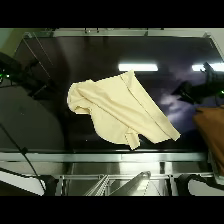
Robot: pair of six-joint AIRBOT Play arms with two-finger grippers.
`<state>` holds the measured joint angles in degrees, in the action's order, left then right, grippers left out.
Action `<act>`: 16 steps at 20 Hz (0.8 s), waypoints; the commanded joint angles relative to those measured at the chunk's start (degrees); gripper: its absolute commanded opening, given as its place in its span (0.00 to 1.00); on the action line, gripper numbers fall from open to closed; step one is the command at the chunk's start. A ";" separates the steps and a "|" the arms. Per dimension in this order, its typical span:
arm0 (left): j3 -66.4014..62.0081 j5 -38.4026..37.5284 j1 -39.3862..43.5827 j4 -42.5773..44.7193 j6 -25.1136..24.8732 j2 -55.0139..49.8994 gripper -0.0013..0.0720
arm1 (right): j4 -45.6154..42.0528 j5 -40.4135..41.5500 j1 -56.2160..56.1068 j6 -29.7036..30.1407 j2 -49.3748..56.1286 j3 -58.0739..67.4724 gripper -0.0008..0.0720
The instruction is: Fold the shirts.
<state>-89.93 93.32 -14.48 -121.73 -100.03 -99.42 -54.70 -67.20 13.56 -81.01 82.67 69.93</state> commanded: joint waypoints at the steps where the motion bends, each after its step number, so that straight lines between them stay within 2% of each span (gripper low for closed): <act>1: 19.39 -11.10 0.50 -2.99 0.46 6.43 0.98 | 4.04 0.83 -3.69 4.15 18.29 16.76 0.71; 3: 26.25 -18.95 2.60 -7.48 -0.26 6.36 0.97 | 6.12 -0.11 -6.12 4.11 26.21 23.93 0.71; 6: 29.33 -24.52 6.01 -15.26 -2.16 2.91 0.97 | 7.30 -2.36 -9.42 2.62 33.77 31.30 0.70; 9: 25.03 -24.96 10.05 -15.85 -2.16 -2.51 0.97 | 6.91 -3.61 -10.86 0.68 36.63 33.64 0.70; 14: 13.88 -22.99 13.27 -15.72 -2.78 -7.85 0.97 | 6.03 -7.30 -9.07 0.68 36.59 34.01 0.70; 15: 12.00 -22.32 13.27 -15.63 -2.91 -8.09 0.89 | 5.88 -8.26 -8.17 0.66 36.59 34.03 0.70; 16: 10.71 -22.21 13.27 -14.84 -2.91 -8.07 0.54 | 5.86 -9.01 -7.17 0.66 36.59 34.03 0.70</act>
<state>-74.59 69.47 -2.04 -136.70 -102.65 -106.08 -48.40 -73.43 4.75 -80.09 118.83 103.46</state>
